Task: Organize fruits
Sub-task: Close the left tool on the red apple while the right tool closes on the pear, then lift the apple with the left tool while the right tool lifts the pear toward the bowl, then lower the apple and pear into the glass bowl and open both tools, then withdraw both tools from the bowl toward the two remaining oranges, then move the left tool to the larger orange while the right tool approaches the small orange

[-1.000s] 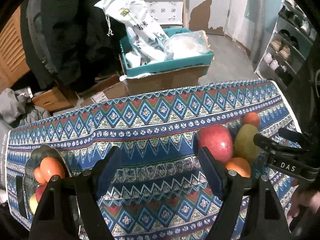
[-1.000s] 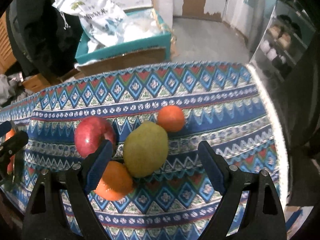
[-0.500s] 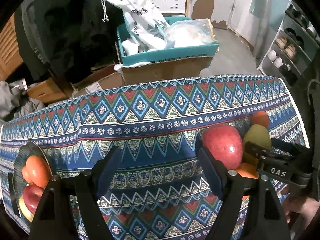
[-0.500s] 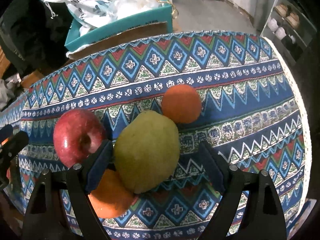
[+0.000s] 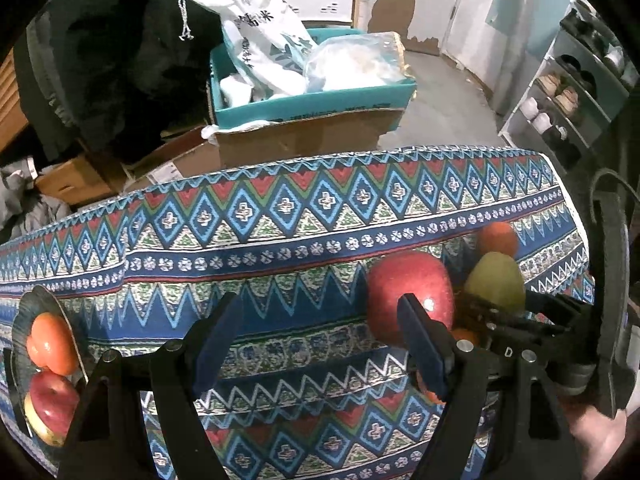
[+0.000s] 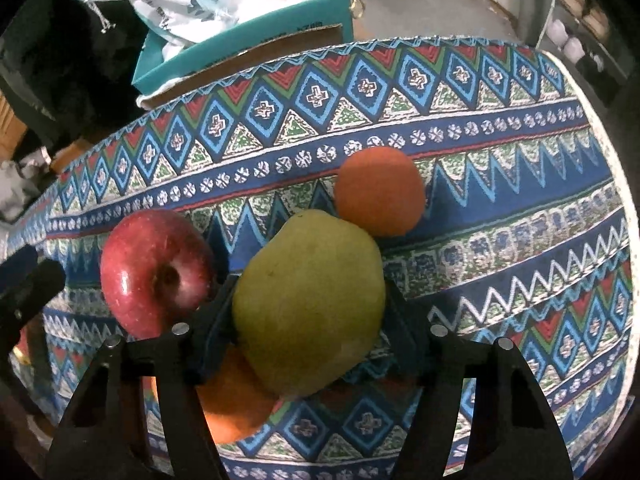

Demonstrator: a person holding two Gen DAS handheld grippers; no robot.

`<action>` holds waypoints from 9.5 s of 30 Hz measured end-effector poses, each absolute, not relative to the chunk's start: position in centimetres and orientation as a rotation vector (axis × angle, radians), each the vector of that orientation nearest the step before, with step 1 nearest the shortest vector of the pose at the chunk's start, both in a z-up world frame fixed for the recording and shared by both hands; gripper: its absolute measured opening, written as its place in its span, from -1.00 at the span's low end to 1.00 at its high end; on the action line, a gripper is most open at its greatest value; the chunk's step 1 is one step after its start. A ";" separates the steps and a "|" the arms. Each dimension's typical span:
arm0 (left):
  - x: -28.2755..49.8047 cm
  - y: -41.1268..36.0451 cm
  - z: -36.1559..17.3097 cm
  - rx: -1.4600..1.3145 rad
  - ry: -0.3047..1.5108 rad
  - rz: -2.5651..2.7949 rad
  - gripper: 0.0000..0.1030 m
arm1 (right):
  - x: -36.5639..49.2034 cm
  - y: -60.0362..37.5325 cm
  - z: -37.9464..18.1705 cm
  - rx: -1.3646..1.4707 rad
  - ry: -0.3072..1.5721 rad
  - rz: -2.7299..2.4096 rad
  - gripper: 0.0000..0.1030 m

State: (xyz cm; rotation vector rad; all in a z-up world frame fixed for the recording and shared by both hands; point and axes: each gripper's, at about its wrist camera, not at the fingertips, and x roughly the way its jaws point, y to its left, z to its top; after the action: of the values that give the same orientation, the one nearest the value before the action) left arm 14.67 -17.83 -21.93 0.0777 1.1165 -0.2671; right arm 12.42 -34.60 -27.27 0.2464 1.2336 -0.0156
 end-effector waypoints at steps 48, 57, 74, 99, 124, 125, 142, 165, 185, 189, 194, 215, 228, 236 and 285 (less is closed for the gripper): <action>14.7 -22.1 -24.5 0.084 1.144 -0.386 0.20 | 8.5 -37.9 -22.1 0.117 1.085 -0.154 0.32; 13.3 -20.7 -21.1 0.103 1.059 -0.371 0.20 | 8.0 -36.6 -19.9 0.072 1.031 -0.143 0.32; 9.6 -16.1 -14.4 0.074 0.936 -0.346 0.20 | 5.8 -34.5 -13.8 0.027 0.900 -0.106 0.32; 4.6 -11.1 -8.0 0.039 0.815 -0.351 0.20 | 2.7 -29.8 -6.2 -0.002 0.746 0.008 0.32; 4.5 0.4 -10.3 -0.076 0.859 -0.160 0.20 | 6.1 -18.2 -7.4 -0.053 0.784 0.219 0.32; 4.5 0.8 -10.6 -0.080 0.864 -0.151 0.20 | 6.2 -17.7 -7.6 -0.058 0.787 0.227 0.32; 3.5 8.0 -15.5 -0.122 0.969 0.008 0.20 | 9.1 -8.3 -11.4 -0.111 0.877 0.373 0.32; 2.4 12.6 -21.6 -0.167 1.126 0.110 0.20 | 9.8 0.1 -19.3 -0.195 1.061 0.507 0.32; 2.6 11.6 -22.0 -0.142 1.131 0.100 0.43 | 9.9 0.9 -20.8 -0.196 1.126 0.562 0.34; 2.6 11.7 -22.0 -0.150 1.131 0.105 0.43 | 9.8 0.8 -18.7 -0.177 1.063 0.568 0.35; 2.6 12.0 -21.1 -0.170 1.097 0.116 0.43 | 9.8 0.1 -16.2 -0.153 1.012 0.550 0.42; 2.7 9.2 -15.0 -0.173 0.937 0.081 0.43 | 7.1 -6.6 -9.9 -0.219 0.813 0.346 0.49; 2.5 5.6 -12.0 -0.145 0.877 0.024 0.44 | 5.5 -12.2 -6.5 -0.135 0.733 0.260 0.64; 3.0 3.0 -11.3 -0.121 0.864 -0.020 0.50 | 4.6 -16.0 -5.4 -0.114 0.706 0.186 0.65; 7.0 -19.6 -18.3 0.136 1.045 -0.345 0.68 | 3.2 -38.3 -14.9 0.040 0.935 -0.204 0.76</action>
State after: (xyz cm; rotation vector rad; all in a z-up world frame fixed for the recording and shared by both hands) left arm 6.95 -19.55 -18.29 0.1363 1.0451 -0.3455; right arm 3.23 -38.28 -14.89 0.0404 0.9350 -0.2045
